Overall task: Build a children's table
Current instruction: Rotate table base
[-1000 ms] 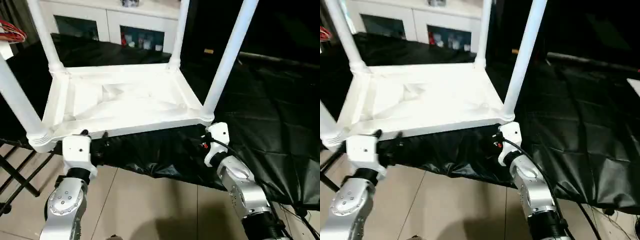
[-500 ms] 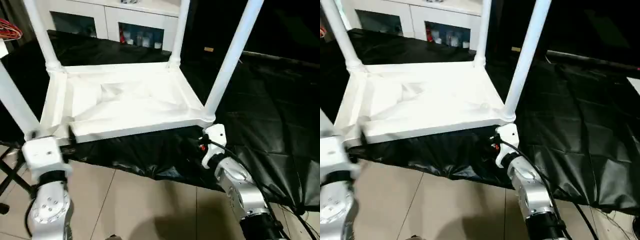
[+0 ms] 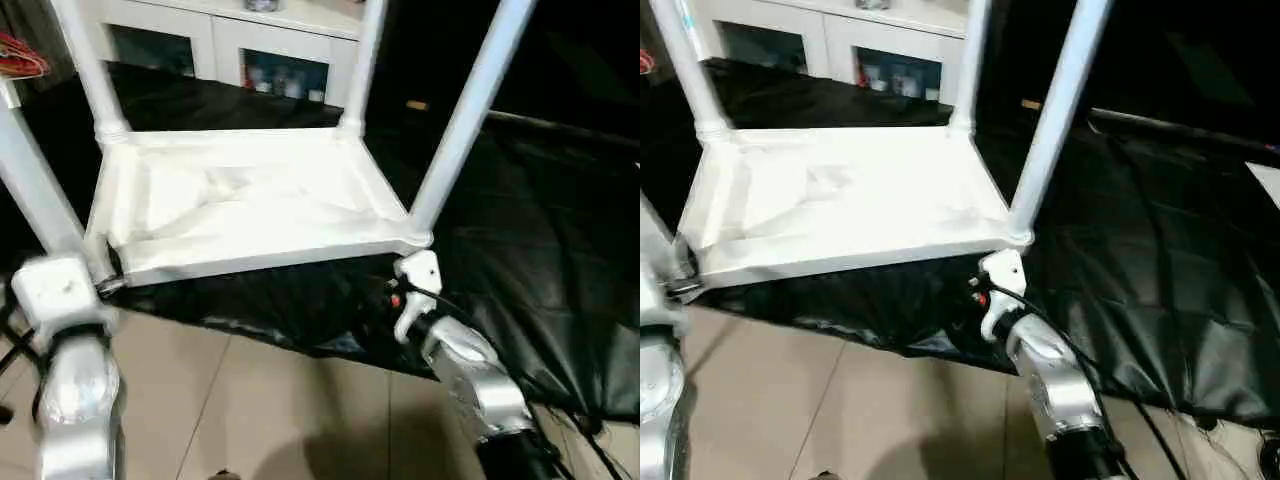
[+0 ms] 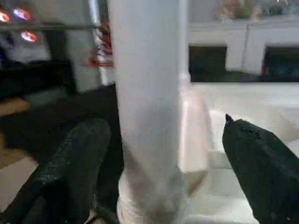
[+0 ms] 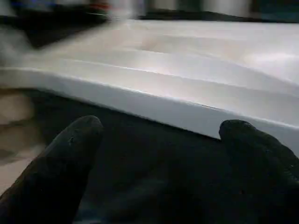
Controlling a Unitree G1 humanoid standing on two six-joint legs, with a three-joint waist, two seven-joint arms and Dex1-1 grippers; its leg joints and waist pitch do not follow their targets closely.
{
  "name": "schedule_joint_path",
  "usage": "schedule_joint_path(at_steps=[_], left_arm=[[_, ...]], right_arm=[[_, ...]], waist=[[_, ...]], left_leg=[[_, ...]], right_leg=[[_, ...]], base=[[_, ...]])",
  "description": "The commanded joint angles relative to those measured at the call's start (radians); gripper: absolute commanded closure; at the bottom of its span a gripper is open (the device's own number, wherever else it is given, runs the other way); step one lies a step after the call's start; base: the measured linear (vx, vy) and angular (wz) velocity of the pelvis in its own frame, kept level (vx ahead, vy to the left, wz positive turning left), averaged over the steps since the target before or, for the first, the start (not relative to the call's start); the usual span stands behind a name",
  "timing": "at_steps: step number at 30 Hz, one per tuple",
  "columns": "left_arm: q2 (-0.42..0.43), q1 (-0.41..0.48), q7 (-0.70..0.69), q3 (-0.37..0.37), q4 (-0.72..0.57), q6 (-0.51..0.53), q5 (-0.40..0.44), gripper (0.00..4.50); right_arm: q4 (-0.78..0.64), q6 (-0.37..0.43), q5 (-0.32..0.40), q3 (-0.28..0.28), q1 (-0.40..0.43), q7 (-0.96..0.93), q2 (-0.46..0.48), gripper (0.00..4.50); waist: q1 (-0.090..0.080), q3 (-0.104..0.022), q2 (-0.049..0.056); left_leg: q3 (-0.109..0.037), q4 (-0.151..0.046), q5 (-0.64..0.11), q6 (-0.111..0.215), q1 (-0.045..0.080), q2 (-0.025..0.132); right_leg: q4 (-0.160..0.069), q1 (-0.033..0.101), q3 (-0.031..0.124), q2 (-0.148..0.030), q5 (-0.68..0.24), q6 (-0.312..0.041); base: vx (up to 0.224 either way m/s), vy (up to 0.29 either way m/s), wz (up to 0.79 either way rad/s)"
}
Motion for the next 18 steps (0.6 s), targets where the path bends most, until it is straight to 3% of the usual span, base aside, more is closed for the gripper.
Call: schedule_joint_path(at_steps=[1,3,6,7,9,15,16,18], left_arm=[[-0.001,-0.016,-0.04,0.003,0.03,-0.021,-0.024,0.12],[0.014,-0.049,-0.105,0.007,0.073,-0.021,-0.076,0.12],[0.02,-0.07,-0.164,0.01,0.096,-0.001,-0.12,0.12],[0.024,-0.075,-0.182,0.009,0.104,0.002,-0.128,0.12],[0.06,-0.107,-0.254,-0.004,0.169,-0.02,-0.156,0.12],[0.092,-0.135,-0.38,-0.034,0.214,-0.013,-0.2,0.12],[0.086,-0.125,-0.402,-0.05,0.19,-0.009,-0.206,0.12],[0.077,-0.11,-0.425,-0.071,0.16,0.01,-0.219,0.12]], right_arm=[[-0.037,0.029,0.041,0.007,0.009,0.065,-0.02,0.0],[-0.067,0.068,0.067,0.038,0.015,0.155,-0.055,0.0],[-0.069,0.076,0.064,0.05,0.014,0.19,-0.075,0.0],[-0.065,0.074,0.062,0.05,0.011,0.193,-0.078,0.0],[-0.058,0.08,0.064,0.045,0.003,0.207,-0.088,0.0],[-0.05,0.079,0.06,0.046,-0.007,0.205,-0.093,0.0],[-0.047,0.073,0.053,0.043,-0.006,0.194,-0.09,0.0],[-0.039,0.064,0.041,0.036,-0.008,0.175,-0.087,0.0]], waist=[[0.001,-0.051,0.028],[0.002,-0.053,0.024],[0.006,-0.054,0.025],[0.005,-0.054,0.017],[0.012,-0.053,0.014],[0.025,-0.051,0.02],[0.027,-0.052,0.027],[0.032,-0.052,0.022]], left_leg=[[-0.023,-0.086,-0.28,-0.001,0.018,0.042],[-0.019,-0.083,-0.265,-0.01,0.023,0.045],[-0.016,-0.082,-0.254,-0.013,0.023,0.044],[-0.015,-0.082,-0.253,-0.012,0.022,0.044],[-0.012,-0.081,-0.26,-0.006,0.026,0.041],[-0.014,-0.088,-0.301,-0.036,0.032,0.047],[-0.014,-0.087,-0.303,-0.038,0.033,0.047],[-0.012,-0.087,-0.303,-0.042,0.034,0.048]], right_leg=[[-0.077,0.03,0.048,-0.064,-0.114,-0.106],[-0.07,0.028,0.047,-0.063,-0.057,-0.142],[-0.068,0.03,0.048,-0.065,-0.034,-0.16],[-0.069,0.031,0.048,-0.066,-0.034,-0.161],[-0.073,0.028,0.049,-0.069,-0.074,-0.158],[-0.075,0.022,0.049,-0.072,-0.124,-0.154],[-0.074,0.022,0.05,-0.073,-0.12,-0.155],[-0.075,0.021,0.051,-0.073,-0.111,-0.158]], base=[[0.0,0.0,0.0],[0.0,0.0,0.0],[0.0,0.0,0.0],[0.0,0.0,0.0],[0.0,0.0,0.0],[0.0,0.0,0.0],[0.0,0.0,0.0],[0.0,0.0,0.0]])
